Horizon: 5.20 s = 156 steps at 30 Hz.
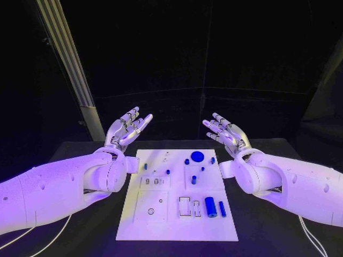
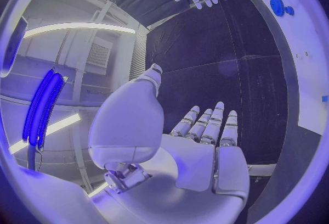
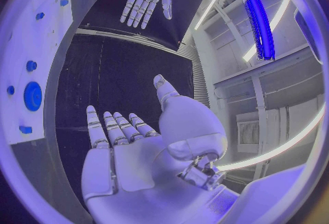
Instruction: Assemble the parts on the task board
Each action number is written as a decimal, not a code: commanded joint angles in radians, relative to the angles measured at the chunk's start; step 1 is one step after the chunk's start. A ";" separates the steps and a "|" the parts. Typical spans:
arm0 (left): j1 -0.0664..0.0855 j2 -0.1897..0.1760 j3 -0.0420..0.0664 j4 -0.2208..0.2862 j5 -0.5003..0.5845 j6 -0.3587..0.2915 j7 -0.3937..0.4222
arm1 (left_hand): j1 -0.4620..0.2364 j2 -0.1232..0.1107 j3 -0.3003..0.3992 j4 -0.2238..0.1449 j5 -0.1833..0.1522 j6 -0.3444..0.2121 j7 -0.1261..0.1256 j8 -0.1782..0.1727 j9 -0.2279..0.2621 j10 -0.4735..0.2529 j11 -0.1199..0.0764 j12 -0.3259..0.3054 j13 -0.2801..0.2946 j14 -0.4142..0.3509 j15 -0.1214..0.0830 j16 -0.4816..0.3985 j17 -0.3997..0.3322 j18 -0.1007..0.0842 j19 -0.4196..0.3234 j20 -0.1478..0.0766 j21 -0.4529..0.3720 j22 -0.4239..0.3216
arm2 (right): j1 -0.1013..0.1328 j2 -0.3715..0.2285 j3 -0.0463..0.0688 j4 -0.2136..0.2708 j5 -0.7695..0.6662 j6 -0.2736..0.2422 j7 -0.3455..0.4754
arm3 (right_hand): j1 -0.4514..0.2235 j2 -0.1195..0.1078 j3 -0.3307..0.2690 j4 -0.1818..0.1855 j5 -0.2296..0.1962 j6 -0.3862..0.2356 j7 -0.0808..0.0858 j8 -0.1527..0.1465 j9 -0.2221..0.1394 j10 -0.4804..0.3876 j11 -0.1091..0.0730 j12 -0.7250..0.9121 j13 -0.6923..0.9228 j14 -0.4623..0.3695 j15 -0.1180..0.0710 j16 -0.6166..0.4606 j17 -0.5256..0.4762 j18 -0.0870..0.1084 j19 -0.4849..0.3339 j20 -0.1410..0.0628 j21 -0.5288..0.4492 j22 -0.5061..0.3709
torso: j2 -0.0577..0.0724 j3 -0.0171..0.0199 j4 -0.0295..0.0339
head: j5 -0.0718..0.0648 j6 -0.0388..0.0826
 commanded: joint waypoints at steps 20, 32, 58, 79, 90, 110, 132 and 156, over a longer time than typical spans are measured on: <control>0.001 -0.048 0.000 0.008 0.010 0.142 0.079 | 0.044 0.113 0.042 -0.016 -0.006 0.395 0.146 0.078 0.036 0.536 0.062 0.114 0.044 0.473 0.022 0.154 0.061 -0.002 0.538 0.009 0.223 0.107 | 0.011 -0.041 0.004 -0.076 -0.512 0.116 0.004 | 0.357 -0.048 0.075 -0.181 -0.033 0.749 0.119 0.152 0.069 0.798 -0.009 0.181 0.043 0.811 -0.050 0.194 0.046 0.139 0.598 -0.036 0.242 0.097 | 0.012 0.0009 0.0029 | -0.018 -0.011; 0.007 -0.092 0.000 0.092 0.010 0.195 0.057 | 0.071 0.150 0.020 -0.051 -0.007 0.612 0.122 0.099 0.036 0.701 0.028 0.124 0.040 0.659 -0.027 0.183 0.066 0.030 0.694 -0.007 0.267 0.106 | 0.066 -0.018 0.005 -0.096 -1.038 0.122 -0.196 | 0.358 -0.074 0.116 -0.179 -0.030 0.883 0.073 0.128 0.053 0.989 -0.072 0.138 0.042 1.114 -0.150 0.215 0.047 0.132 0.798 -0.146 0.496 0.227 | 0.068 -0.0071 0.0184 | -0.038 0.011; 0.005 -0.090 0.000 0.150 0.010 0.231 0.018 | 0.069 0.156 0.018 -0.052 -0.007 0.610 0.125 0.092 0.034 0.701 0.030 0.119 0.039 0.653 -0.024 0.173 0.063 0.028 0.695 -0.007 0.262 0.101 | 0.127 0.112 0.008 -0.214 -1.575 0.311 -0.415 | 0.265 -0.140 0.187 -0.164 -0.098 0.901 0.054 0.055 0.051 0.972 -0.092 0.049 0.044 1.336 -0.192 0.635 0.310 0.137 0.865 -0.183 0.825 0.413 | 0.155 -0.0162 0.0576 | -0.070 0.029; 0.006 -0.099 0.000 0.164 0.010 0.245 0.009 | 0.071 0.161 0.017 -0.056 -0.007 0.608 0.126 0.087 0.034 0.697 0.032 0.113 0.038 0.647 -0.022 0.164 0.060 0.027 0.693 -0.005 0.257 0.097 | 0.130 0.144 0.008 -0.251 -1.581 0.371 -0.424 | 0.254 -0.135 0.244 -0.151 -0.073 0.913 0.056 0.056 0.052 0.975 -0.090 0.050 0.044 1.320 -0.185 0.987 0.660 0.112 0.906 -0.174 1.047 0.637 | 0.169 -0.0167 0.0612 | -0.070 0.027; 0.006 -0.099 0.000 0.161 0.010 0.250 0.004 | 0.072 0.163 0.017 -0.058 -0.006 0.608 0.126 0.085 0.034 0.696 0.032 0.112 0.038 0.646 -0.021 0.161 0.059 0.027 0.692 -0.005 0.255 0.095 | 0.130 0.150 0.008 -0.253 -1.581 0.367 -0.420 | 0.253 -0.118 0.292 -0.141 -0.077 0.935 0.049 0.060 0.053 0.993 -0.095 0.052 0.044 1.318 -0.188 1.057 0.733 0.103 0.922 -0.174 1.106 0.710 | 0.175 -0.0166 0.0640 | -0.073 0.025; 0.007 -0.100 0.000 0.158 0.010 0.252 -0.002 | 0.078 0.169 0.021 -0.064 -0.005 0.608 0.126 0.082 0.034 0.694 0.033 0.109 0.038 0.644 -0.020 0.156 0.058 0.027 0.691 -0.004 0.251 0.092 | 0.130 0.153 0.008 -0.257 -1.585 0.368 -0.432 | 0.258 -0.116 0.378 -0.126 -0.102 0.981 0.036 0.064 0.057 1.048 -0.110 0.057 0.047 1.307 -0.198 1.108 0.774 0.098 0.920 -0.182 1.157 0.761 | 0.178 -0.0185 0.0641 | -0.072 0.019; 0.010 -0.097 0.000 0.153 0.010 0.262 -0.004 | 0.079 0.175 0.023 -0.066 -0.005 0.607 0.125 0.080 0.034 0.693 0.033 0.107 0.038 0.643 -0.020 0.153 0.057 0.027 0.691 -0.004 0.249 0.090 | 0.139 0.197 0.009 -0.268 -1.549 0.125 -0.439 | 0.264 -0.126 0.418 -0.122 -0.117 0.983 0.038 0.058 0.055 1.047 -0.108 0.050 0.045 1.302 -0.196 1.115 0.774 0.096 0.917 -0.182 1.172 0.774 | 0.182 -0.0182 0.0668 | -0.060 0.042; 0.018 -0.095 0.000 0.158 0.010 0.261 -0.005 | 0.080 0.177 0.023 -0.068 -0.005 0.606 0.126 0.078 0.034 0.691 0.033 0.104 0.038 0.641 -0.019 0.149 0.056 0.027 0.690 -0.003 0.246 0.088 | 0.140 0.328 0.009 -0.416 -1.548 0.145 -0.430 | 0.249 -0.147 0.431 -0.107 -0.127 0.981 0.040 0.056 0.054 1.047 -0.106 0.049 0.045 1.301 -0.194 1.125 0.781 0.096 0.914 -0.180 1.181 0.782 | 0.196 -0.0222 0.0760 | -0.066 0.040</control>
